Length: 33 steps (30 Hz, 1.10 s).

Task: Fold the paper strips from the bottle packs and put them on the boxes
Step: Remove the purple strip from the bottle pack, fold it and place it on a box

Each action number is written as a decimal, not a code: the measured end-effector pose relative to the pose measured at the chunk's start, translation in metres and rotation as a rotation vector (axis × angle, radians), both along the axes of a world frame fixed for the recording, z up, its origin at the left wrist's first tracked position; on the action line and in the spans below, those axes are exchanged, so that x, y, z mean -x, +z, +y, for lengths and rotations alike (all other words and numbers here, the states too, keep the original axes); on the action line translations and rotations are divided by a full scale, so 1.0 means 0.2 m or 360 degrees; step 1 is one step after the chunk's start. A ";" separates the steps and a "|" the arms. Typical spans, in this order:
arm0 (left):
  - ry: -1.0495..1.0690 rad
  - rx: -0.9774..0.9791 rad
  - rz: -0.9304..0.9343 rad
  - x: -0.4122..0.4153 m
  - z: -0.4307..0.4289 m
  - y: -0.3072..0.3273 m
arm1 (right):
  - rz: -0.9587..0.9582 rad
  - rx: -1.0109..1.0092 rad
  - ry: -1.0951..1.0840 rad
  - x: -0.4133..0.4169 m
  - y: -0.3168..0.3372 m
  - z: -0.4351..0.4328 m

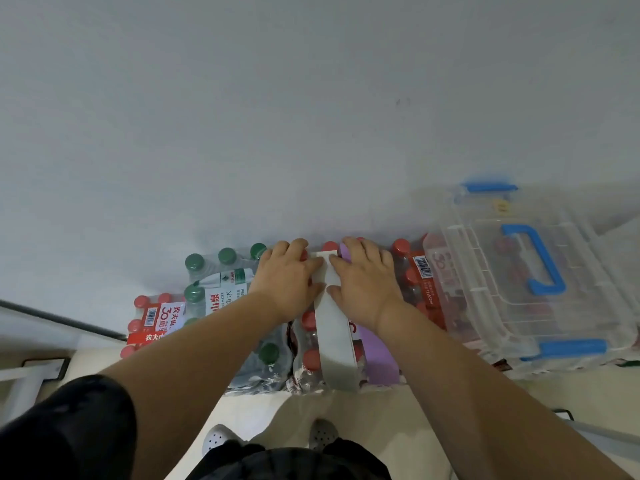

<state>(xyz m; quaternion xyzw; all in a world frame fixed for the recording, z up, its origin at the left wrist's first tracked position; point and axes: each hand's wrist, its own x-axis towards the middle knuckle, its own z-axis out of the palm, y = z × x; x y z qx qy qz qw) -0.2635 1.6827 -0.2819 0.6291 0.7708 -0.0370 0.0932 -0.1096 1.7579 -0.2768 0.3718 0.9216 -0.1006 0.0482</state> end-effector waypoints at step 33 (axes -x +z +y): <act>0.0338 0.0520 -0.0789 1.53 -1.34 -0.66 | -0.0294 0.1103 -0.0527 1.48 -0.58 -1.30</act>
